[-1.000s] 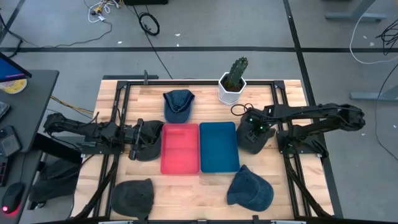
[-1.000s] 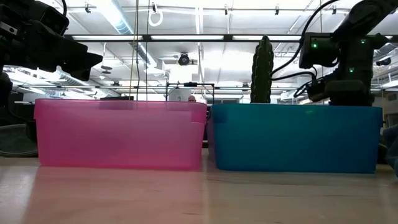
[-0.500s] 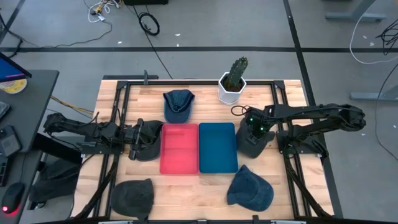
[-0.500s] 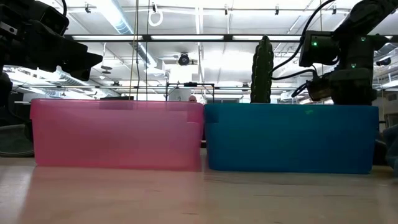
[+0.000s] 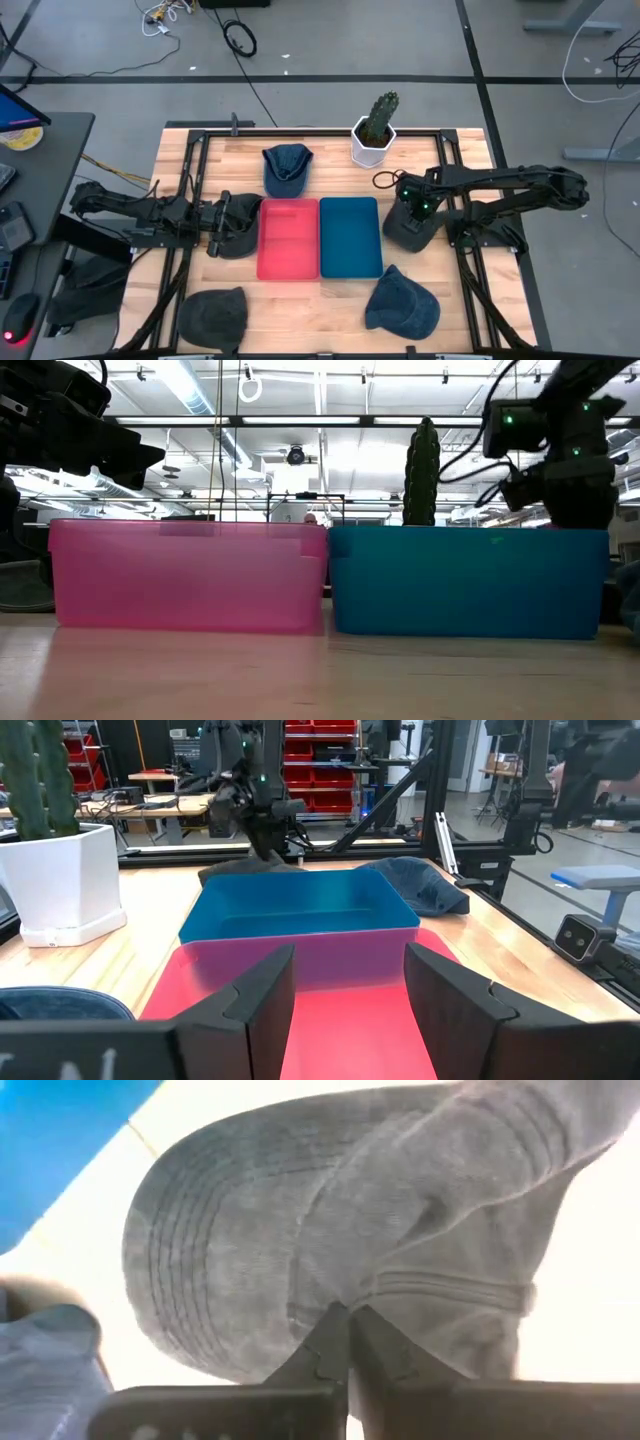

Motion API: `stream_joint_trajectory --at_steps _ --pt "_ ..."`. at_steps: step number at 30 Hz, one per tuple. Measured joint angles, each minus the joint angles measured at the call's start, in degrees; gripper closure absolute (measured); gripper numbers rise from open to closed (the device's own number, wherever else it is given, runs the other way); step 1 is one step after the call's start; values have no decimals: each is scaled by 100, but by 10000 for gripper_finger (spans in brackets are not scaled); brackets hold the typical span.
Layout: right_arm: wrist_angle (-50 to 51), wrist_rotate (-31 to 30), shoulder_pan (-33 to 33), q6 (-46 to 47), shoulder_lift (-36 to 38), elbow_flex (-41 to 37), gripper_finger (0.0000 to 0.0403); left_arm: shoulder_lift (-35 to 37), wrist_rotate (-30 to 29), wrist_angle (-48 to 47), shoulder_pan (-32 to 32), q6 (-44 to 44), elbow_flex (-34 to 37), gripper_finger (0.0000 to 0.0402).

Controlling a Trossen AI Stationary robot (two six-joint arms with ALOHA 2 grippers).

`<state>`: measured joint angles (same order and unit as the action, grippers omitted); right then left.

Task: Pick & Place hat
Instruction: Put the top right gray cap into the blue bin

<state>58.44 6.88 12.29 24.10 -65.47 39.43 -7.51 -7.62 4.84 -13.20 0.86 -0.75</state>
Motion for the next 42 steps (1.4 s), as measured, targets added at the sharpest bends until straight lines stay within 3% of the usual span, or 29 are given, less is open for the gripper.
stream_joint_trajectory --at_steps 12,21,30,42 --pt "1213 -1006 -924 381 -2 1873 402 2 -1 0 -2 0 -2 209" --pt "551 -926 -1536 393 -153 2496 403 1 0 0 -1 0 -2 209" --pt "-306 -883 -2182 246 -950 2796 403 0 -2 0 0 0 -2 209" --pt "-702 -922 -2264 -344 -2095 3438 403 0 0 0 0 0 -2 209"
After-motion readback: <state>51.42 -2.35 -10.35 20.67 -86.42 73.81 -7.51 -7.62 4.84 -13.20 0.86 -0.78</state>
